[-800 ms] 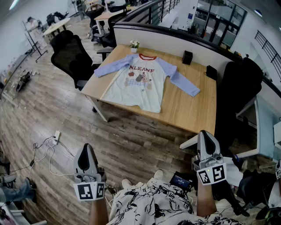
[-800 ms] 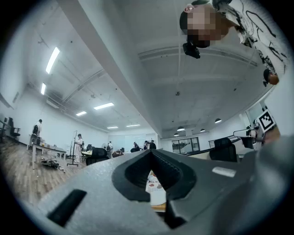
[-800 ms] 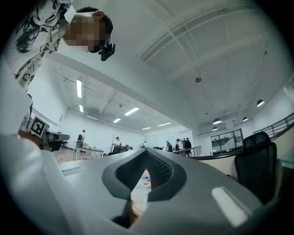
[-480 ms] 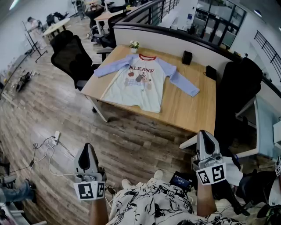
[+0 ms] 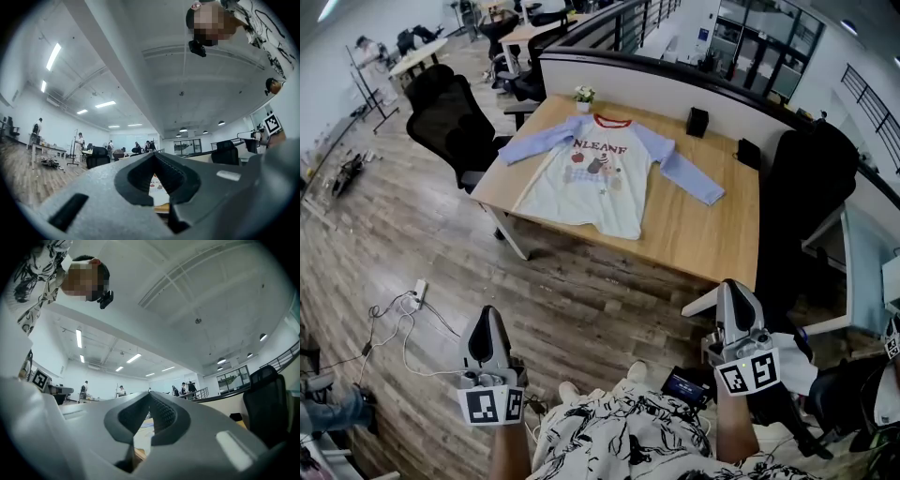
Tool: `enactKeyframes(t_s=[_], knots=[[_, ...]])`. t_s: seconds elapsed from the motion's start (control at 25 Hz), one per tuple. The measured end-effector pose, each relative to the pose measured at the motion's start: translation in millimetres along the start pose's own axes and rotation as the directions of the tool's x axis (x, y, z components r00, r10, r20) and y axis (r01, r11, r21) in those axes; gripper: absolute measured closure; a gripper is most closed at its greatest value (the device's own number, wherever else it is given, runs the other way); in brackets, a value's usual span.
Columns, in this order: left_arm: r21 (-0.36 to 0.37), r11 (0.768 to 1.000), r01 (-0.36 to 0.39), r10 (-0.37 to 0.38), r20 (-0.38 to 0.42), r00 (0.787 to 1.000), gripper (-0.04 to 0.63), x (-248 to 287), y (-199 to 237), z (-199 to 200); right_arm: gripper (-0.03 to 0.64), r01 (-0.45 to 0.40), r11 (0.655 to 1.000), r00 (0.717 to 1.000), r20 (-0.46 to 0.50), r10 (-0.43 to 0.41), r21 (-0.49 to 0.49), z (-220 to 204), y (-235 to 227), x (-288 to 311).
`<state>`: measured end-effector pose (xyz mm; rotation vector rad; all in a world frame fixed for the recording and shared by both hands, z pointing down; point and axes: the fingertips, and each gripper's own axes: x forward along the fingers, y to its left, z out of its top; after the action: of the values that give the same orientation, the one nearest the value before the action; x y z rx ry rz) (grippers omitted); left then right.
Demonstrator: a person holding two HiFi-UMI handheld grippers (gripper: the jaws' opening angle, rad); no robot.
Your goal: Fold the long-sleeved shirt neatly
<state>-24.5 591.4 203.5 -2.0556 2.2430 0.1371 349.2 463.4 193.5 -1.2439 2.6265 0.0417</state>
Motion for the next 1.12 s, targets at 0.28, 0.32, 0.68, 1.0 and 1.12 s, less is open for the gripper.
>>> enactKeyframes(t_s=[0.28, 0.32, 0.68, 1.0, 1.12], knots=[[0.018, 1.0, -0.002, 0.002, 0.018, 1.0, 0.495, -1.8, -2.6, 1.0, 0.521, -0.006, 1.0, 1.0, -0.026, 0.006, 0.002, -7.5, 1.6, 0.2], [0.011, 1.0, -0.009, 0.009, 0.02, 1.0, 0.46, -1.4, -1.8, 1.2, 0.504, -0.006, 1.0, 1.0, -0.029, 0.006, 0.003, -8.1, 0.8, 0.5], [0.057, 0.993, -0.099, 0.098, 0.022, 0.995, 0.197, 0.5, 10.7, 0.6, 0.26, 0.004, 1.0, 1.0, -0.025, -0.004, 0.006, -10.6, -5.6, 5.9], [0.077, 0.992, -0.102, 0.103, -0.004, 0.995, 0.036, 12.5, -6.8, -8.1, 0.133, 0.041, 0.999, 0.999, -0.022, -0.041, 0.005, -13.8, -31.5, 5.1], [0.092, 0.988, -0.128, 0.131, -0.026, 0.991, 0.016, 21.3, -18.7, -15.8, 0.133, 0.032, 0.999, 0.999, -0.03, -0.031, 0.008, -17.2, -50.9, 7.6]])
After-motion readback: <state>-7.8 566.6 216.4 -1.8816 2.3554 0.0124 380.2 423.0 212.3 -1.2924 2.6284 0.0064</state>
